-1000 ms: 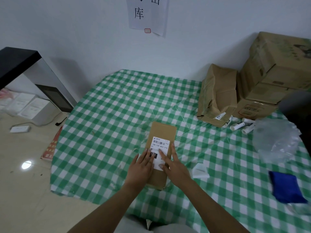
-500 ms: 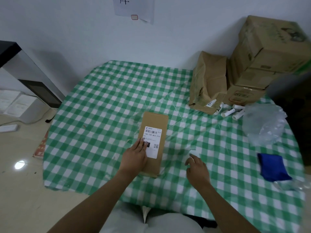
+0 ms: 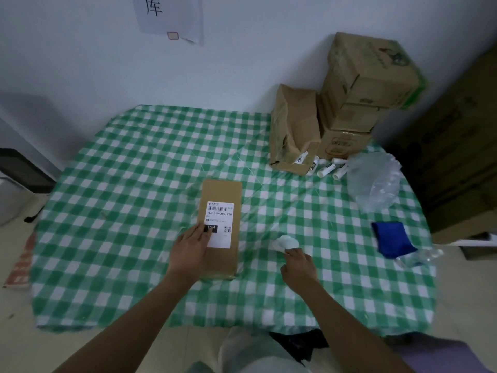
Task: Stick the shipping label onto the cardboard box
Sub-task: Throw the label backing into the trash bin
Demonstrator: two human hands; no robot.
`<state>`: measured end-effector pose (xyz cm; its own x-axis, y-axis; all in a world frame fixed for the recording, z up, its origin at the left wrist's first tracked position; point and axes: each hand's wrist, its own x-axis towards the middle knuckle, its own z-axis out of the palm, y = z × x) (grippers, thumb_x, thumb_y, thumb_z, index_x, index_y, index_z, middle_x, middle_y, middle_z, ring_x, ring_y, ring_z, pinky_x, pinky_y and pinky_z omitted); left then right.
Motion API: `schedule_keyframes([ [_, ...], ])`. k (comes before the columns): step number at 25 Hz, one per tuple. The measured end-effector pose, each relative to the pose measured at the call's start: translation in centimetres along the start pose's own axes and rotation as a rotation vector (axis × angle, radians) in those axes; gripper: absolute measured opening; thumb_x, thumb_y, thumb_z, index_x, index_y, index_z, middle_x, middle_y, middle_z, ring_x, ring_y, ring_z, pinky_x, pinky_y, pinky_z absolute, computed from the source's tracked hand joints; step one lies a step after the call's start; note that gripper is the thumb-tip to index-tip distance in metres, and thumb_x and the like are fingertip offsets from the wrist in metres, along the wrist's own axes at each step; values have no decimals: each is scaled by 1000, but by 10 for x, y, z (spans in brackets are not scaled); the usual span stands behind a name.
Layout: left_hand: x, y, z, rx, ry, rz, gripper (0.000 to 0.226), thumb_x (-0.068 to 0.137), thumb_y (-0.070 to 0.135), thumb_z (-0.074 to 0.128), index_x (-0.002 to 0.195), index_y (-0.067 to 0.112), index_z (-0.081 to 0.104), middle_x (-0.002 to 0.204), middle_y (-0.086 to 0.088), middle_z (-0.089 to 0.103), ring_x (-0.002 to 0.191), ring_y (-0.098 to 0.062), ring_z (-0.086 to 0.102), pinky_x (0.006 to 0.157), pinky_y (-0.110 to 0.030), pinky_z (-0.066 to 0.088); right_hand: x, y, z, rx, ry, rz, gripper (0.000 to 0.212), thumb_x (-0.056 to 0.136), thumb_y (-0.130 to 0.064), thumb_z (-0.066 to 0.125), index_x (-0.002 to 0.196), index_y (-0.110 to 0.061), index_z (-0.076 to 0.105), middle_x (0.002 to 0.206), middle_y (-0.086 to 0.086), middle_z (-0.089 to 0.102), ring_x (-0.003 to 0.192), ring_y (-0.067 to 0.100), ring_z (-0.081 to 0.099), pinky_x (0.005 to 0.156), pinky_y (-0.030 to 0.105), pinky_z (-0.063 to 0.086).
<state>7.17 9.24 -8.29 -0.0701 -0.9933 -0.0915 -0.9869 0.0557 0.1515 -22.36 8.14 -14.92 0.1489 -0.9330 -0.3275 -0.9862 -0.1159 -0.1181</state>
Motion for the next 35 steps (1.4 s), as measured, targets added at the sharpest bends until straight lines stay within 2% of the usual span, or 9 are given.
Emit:
schedule_keyframes([
  [3,-11,7,-6,-66,-36,-72,43,79,5,65,122,11,66,130,-13,60,120,-34,54,87,-45,53,-24,1,9,50,86,1,28,73,-11,69,100,-6,73,110,8,71,106,29,64,80,40,54],
  [5,-24,12,-4,-137,0,-64,36,77,1,66,111,10,71,121,-14,63,113,-36,57,81,-46,55,-49,5,17,51,122,16,24,58,-9,79,82,-8,74,92,5,74,87,26,70,62,37,56],
  [7,-39,16,2,-156,31,-16,29,73,0,67,100,9,74,114,-15,65,103,-37,60,75,-46,56,-78,11,28,64,146,40,27,54,-9,83,80,-8,75,88,4,75,82,25,70,57,35,57],
  [13,-104,24,17,-134,47,54,22,74,3,67,94,7,75,103,-14,66,97,-38,61,71,-44,55,-189,14,63,75,50,134,34,86,-11,51,116,-3,64,124,11,64,117,31,55,90,43,50],
  [18,-147,30,32,-190,18,22,24,82,5,61,100,13,76,112,-10,65,110,-33,57,84,-45,53,-261,18,94,97,37,220,34,86,-18,45,111,-7,65,131,8,60,125,29,49,91,42,51],
  [22,-171,46,39,-263,4,53,24,86,4,58,99,13,75,108,-9,66,107,-31,58,83,-44,52,-297,20,112,172,34,323,27,83,-15,46,99,-6,67,114,7,65,116,30,55,82,40,51],
  [26,-188,63,54,-305,-34,94,23,86,2,58,97,12,75,104,-10,67,103,-33,59,82,-45,53,-321,23,132,170,-37,377,31,89,-17,49,114,-11,65,128,4,60,124,24,47,94,37,46],
  [31,-194,87,68,-298,-104,163,25,87,3,56,102,12,74,104,-12,65,104,-34,58,84,-48,52,-348,27,164,180,-180,468,27,93,-20,46,112,-10,62,121,2,59,123,21,46,89,35,48],
  [35,-185,115,65,-418,-154,162,23,93,11,54,108,13,71,104,-10,68,98,-30,63,78,-41,53,-352,24,189,192,-300,503,29,95,-19,42,114,-9,61,120,4,59,122,23,45,90,37,49],
])
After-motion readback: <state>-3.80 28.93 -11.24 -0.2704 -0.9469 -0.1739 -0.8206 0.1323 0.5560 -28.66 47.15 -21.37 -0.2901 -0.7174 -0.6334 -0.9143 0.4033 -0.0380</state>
